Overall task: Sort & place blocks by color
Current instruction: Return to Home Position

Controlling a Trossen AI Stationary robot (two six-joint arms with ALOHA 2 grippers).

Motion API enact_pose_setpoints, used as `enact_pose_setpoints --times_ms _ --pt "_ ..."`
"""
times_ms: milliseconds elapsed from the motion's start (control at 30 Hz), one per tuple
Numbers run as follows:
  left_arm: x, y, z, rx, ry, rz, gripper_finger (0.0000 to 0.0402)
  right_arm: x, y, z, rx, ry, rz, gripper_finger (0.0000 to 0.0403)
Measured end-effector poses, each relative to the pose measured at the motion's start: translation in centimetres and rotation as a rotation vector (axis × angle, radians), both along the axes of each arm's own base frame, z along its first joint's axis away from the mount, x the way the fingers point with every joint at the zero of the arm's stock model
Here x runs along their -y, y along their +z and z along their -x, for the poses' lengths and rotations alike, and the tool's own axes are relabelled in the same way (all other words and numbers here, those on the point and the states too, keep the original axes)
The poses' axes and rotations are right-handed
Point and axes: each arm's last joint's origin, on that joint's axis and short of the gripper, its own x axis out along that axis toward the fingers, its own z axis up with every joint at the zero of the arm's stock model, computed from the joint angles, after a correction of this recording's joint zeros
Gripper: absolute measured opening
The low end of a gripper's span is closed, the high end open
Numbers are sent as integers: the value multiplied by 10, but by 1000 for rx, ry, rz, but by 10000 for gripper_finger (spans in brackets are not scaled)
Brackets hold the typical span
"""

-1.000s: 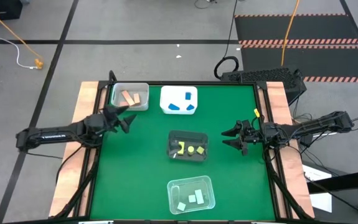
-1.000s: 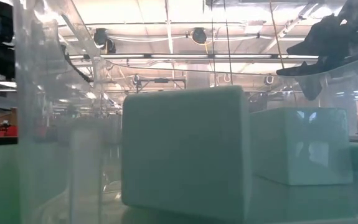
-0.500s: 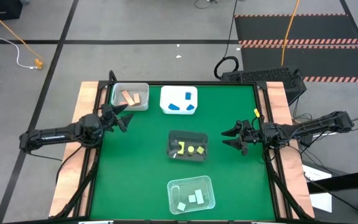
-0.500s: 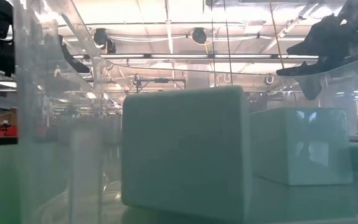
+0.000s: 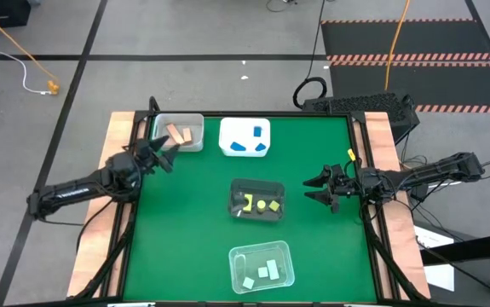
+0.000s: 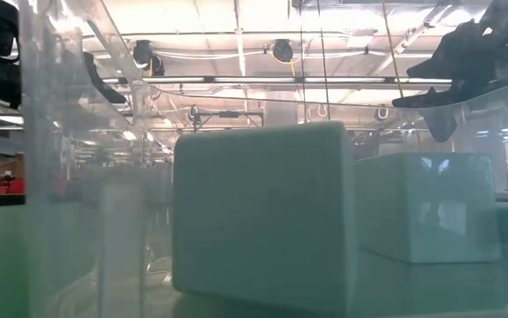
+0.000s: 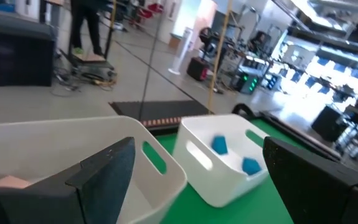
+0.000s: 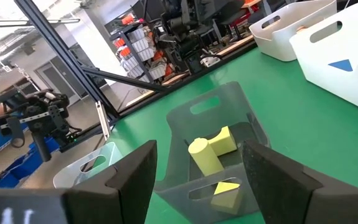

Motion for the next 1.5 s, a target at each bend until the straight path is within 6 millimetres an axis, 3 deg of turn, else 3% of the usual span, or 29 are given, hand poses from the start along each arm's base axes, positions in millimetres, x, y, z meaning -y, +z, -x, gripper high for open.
enact_pose_setpoints --times_ms 700,1033,1500 --pt "-17 7 18 88 238 -37 351 0 0 0 1 0 0 226" --pt "-23 4 22 124 319 -61 351 1 11 6 99 -3 -14 226" --pt "-24 4 22 124 327 -61 351 30 24 17 239 -249 -3 226"
